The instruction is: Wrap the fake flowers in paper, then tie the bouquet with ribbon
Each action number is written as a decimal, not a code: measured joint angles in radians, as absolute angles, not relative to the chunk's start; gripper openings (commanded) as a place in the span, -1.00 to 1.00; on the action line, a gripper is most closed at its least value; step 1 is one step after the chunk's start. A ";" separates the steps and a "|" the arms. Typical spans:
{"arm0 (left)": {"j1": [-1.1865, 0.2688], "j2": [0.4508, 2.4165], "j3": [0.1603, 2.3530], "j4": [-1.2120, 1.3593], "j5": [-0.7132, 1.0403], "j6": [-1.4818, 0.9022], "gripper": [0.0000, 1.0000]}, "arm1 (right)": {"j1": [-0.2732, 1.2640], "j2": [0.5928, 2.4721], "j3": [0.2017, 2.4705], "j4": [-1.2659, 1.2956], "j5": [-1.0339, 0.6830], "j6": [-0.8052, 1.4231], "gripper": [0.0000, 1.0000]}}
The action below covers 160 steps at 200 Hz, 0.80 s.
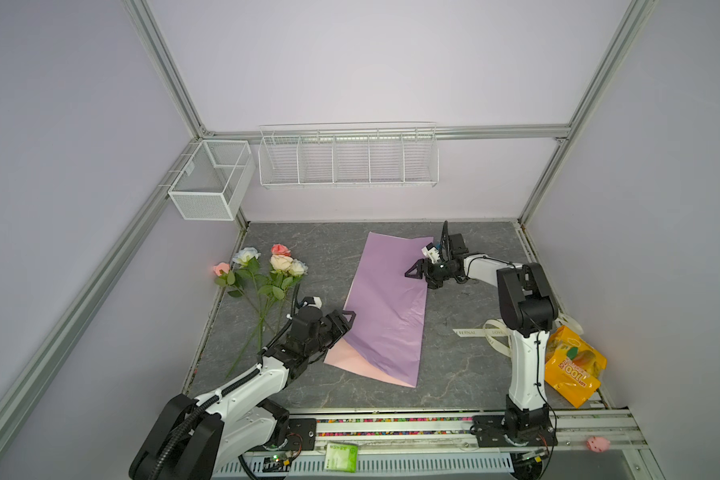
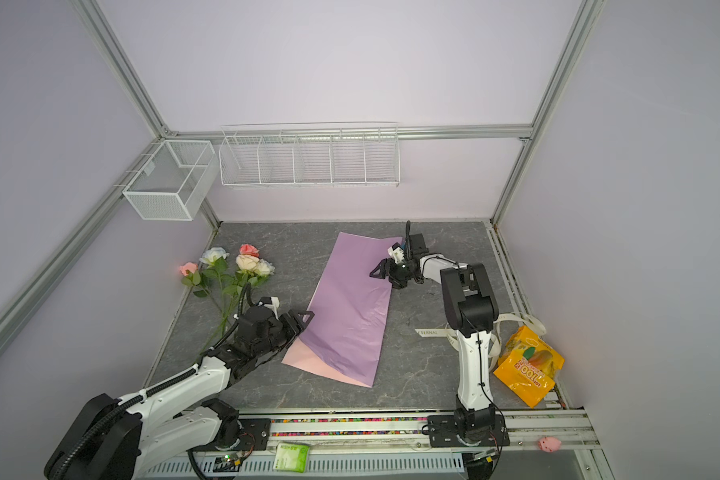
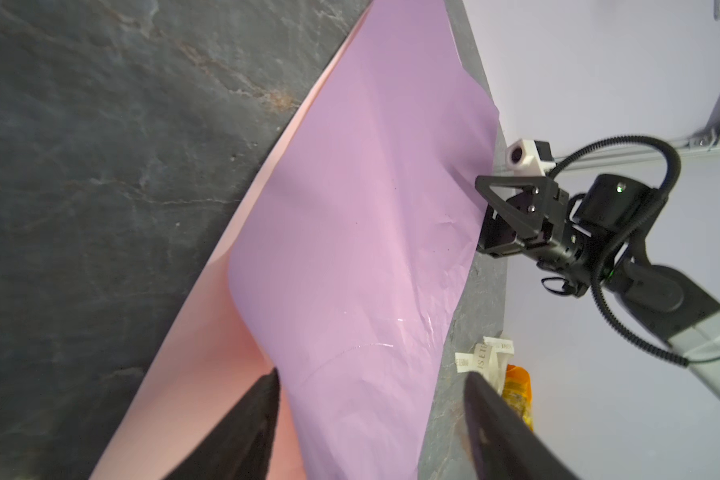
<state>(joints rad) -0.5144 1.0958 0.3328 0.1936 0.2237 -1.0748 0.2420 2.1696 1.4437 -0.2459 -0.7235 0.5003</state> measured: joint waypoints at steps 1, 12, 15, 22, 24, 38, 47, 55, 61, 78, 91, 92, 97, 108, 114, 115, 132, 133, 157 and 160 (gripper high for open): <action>-0.514 1.097 0.333 0.194 0.226 -1.075 0.13 | 0.242 2.168 1.442 -0.247 -0.723 0.500 0.32; -0.502 1.114 0.334 0.197 0.249 -1.073 -0.06 | 0.242 2.155 1.427 -0.247 -0.718 0.500 0.33; -0.502 1.118 0.334 0.197 0.255 -1.071 -0.13 | 0.242 2.152 1.425 -0.248 -0.718 0.500 0.34; -0.499 1.122 0.336 0.197 0.267 -1.069 -0.23 | 0.242 2.141 1.415 -0.250 -0.712 0.498 0.35; -0.499 1.124 0.337 0.196 0.270 -1.072 -0.25 | 0.242 2.138 1.412 -0.251 -0.710 0.498 0.35; -0.497 1.125 0.343 0.195 0.290 -1.065 -0.46 | 0.242 2.111 1.393 -0.256 -0.695 0.493 0.37; -0.497 1.124 0.347 0.197 0.299 -1.058 -0.62 | 0.242 2.090 1.378 -0.263 -0.683 0.490 0.39; -0.497 1.124 0.350 0.197 0.305 -1.061 -0.70 | 0.242 2.064 1.364 -0.270 -0.669 0.485 0.42; -0.497 1.122 0.352 0.197 0.311 -1.059 -0.72 | 0.242 2.042 1.352 -0.277 -0.656 0.480 0.43; -0.497 1.112 0.357 0.187 0.319 -1.061 -0.74 | 0.242 1.969 1.318 -0.301 -0.607 0.466 0.46; -0.497 1.100 0.359 0.180 0.324 -1.060 -0.77 | 0.242 1.902 1.288 -0.329 -0.562 0.451 0.48; -0.497 1.099 0.359 0.179 0.324 -1.060 -0.77 | 0.242 1.894 1.284 -0.332 -0.559 0.448 0.48; -0.497 1.093 0.361 0.174 0.327 -1.060 -0.79 | 0.244 1.865 1.272 -0.342 -0.538 0.443 0.48; -0.497 1.082 0.363 0.173 0.335 -1.060 -0.83 | 0.247 1.800 1.242 -0.359 -0.500 0.427 0.49; -0.497 1.076 0.365 0.171 0.339 -1.060 -0.84 | 0.253 1.756 1.218 -0.365 -0.472 0.419 0.49; -0.497 1.076 0.365 0.170 0.340 -1.060 -0.84 | 0.255 1.748 1.214 -0.367 -0.467 0.417 0.49; -0.497 1.065 0.372 0.164 0.352 -1.061 -0.88 | 0.313 1.617 1.137 -0.376 -0.384 0.395 0.48; -0.497 1.065 0.373 0.163 0.353 -1.061 -0.88 | 0.317 1.612 1.132 -0.376 -0.382 0.394 0.48; -0.497 1.061 0.386 0.159 0.375 -1.061 -0.88 | 0.535 1.425 1.003 -0.346 -0.265 0.357 0.48; -0.497 1.061 0.387 0.159 0.377 -1.061 -0.89 | 0.562 1.409 0.989 -0.337 -0.250 0.352 0.48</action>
<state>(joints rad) -0.4973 1.0611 0.3874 0.1589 0.3775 -1.0615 0.5621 1.4086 0.9886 -0.3374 -0.2501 0.3519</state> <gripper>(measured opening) 0.062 0.742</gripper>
